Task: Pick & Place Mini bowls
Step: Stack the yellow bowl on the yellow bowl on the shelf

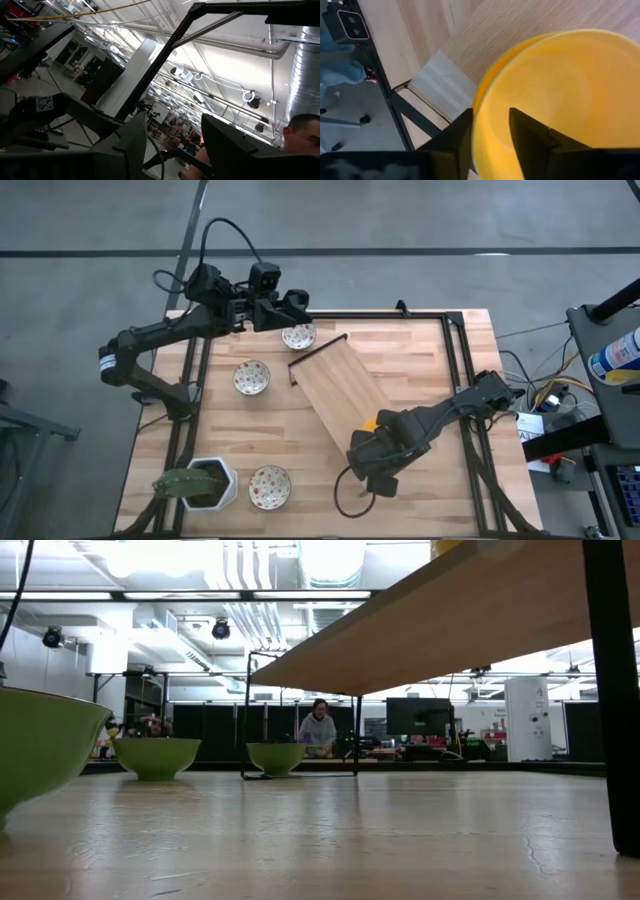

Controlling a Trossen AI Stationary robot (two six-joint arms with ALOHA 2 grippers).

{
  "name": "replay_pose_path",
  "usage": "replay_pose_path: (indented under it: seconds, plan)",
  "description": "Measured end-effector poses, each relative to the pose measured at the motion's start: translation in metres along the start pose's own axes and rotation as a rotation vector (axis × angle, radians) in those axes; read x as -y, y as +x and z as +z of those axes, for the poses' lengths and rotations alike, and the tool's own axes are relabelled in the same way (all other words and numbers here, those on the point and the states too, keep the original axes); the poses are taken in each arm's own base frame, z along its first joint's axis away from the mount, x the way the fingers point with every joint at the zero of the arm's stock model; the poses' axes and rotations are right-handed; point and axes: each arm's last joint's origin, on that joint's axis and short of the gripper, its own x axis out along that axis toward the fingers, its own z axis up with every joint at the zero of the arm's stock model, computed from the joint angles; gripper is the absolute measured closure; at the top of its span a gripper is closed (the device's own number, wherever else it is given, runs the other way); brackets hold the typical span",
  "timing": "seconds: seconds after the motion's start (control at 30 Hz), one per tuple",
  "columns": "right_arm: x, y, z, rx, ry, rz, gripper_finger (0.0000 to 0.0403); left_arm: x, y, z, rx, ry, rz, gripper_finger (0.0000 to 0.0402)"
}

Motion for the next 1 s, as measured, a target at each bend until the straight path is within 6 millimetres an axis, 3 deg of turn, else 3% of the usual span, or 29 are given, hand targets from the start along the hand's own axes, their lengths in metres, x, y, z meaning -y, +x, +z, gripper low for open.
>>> replay_pose_path:
  seconds: [0.23,0.43,0.67,0.83,1.0]
  plan:
    - [0.002,-0.022,-0.002,0.065,0.023,0.046,0.0226,-0.004,-0.001,-0.003,-0.005,-0.019,0.011,0.0220]
    - [0.002,-0.035,-0.002,0.116,0.025,0.070,0.0220,-0.007,-0.002,-0.006,-0.008,-0.028,0.015,0.0220]
    - [0.008,-0.047,-0.004,0.195,0.055,0.039,0.0220,-0.022,-0.005,-0.018,-0.060,-0.211,0.080,0.0220]
    - [0.009,-0.044,-0.003,0.209,0.063,0.009,0.0221,-0.034,-0.009,-0.029,-0.076,-0.280,0.108,0.0220]
    - [0.010,-0.027,-0.003,0.149,0.085,-0.032,0.0221,-0.038,-0.011,-0.034,-0.082,-0.307,0.119,0.0220]
